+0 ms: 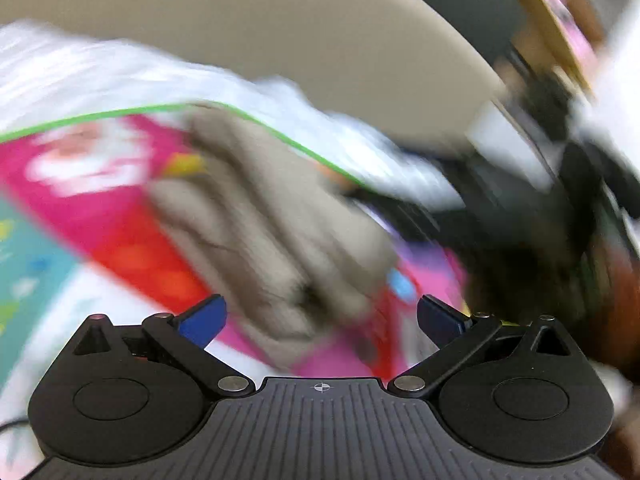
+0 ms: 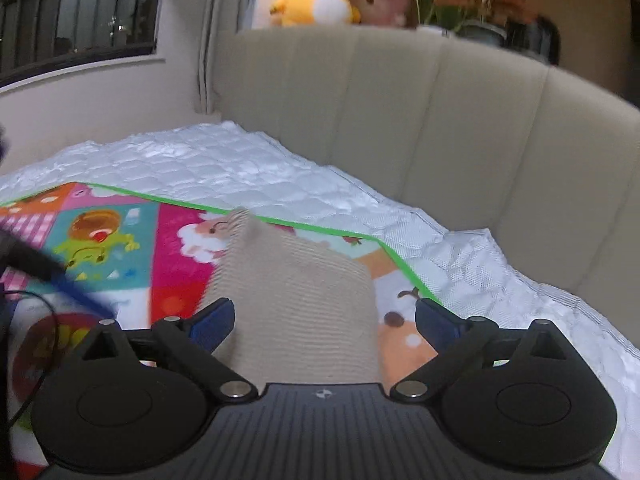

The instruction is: Fold clothes

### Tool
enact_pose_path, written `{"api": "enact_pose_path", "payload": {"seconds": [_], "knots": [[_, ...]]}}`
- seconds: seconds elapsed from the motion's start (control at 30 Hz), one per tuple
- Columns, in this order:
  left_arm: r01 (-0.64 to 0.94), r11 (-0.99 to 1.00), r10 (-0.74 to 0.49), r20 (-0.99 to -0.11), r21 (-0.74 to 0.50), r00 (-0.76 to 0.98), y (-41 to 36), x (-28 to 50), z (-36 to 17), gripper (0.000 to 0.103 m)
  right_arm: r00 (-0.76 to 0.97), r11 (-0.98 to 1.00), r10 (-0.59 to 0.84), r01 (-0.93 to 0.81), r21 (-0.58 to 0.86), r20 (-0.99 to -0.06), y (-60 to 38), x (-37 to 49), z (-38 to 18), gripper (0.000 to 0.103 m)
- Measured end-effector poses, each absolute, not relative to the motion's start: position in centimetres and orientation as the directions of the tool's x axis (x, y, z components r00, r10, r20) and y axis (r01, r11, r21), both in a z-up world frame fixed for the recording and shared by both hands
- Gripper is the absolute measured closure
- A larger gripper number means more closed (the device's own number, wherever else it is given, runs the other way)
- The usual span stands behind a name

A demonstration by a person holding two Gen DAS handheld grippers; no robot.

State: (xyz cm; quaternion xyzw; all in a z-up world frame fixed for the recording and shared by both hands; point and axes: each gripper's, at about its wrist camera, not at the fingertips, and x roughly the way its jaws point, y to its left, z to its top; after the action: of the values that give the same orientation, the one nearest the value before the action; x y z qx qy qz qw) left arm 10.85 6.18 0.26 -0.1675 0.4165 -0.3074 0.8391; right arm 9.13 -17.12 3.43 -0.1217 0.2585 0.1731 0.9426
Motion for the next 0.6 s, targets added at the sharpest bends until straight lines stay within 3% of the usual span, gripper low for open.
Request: {"api": "enact_pose_path", "payload": {"seconds": [0.07,0.2,0.27,0.3,0.4,0.6], "knots": [[0.206,0.807,-0.568,-0.628,-0.554,0.532,8.1,12.2,-0.3,0.0,0.81,0.896,0.27,-0.409,-0.172,-0.521,-15.3,7.3,2.6,0.005],[-0.016,0.883,-0.371,-0.719,-0.469,0.587,8.6,14.5,-0.7,0.0,0.798,0.854,0.247,-0.447,-0.266,-0.549,-10.6,6.9,-0.2,0.006],[-0.097,0.9,-0.285,-0.742,-0.425,0.606,8.0,15.2,-0.7,0.0,0.811,0.842,0.199,-0.429,-0.328,-0.551,-9.1,7.5,-1.4,0.018],[-0.118,0.901,-0.263,-0.741,-0.418,0.618,7.8,15.3,-0.8,0.0,0.815,0.845,0.185,-0.417,-0.334,-0.549,-9.1,7.9,-1.5,0.03],[-0.096,0.902,-0.271,-0.725,-0.421,0.633,7.0,15.5,-1.3,0.0,0.823,0.889,0.196,-0.379,-0.258,-0.534,-11.1,8.0,0.2,0.034],[-0.073,0.901,-0.299,-0.733,-0.428,0.61,6.5,16.4,-3.4,0.001,0.831,0.836,0.141,-0.391,-0.384,-0.538,-10.4,7.3,-2.2,0.026]]}}
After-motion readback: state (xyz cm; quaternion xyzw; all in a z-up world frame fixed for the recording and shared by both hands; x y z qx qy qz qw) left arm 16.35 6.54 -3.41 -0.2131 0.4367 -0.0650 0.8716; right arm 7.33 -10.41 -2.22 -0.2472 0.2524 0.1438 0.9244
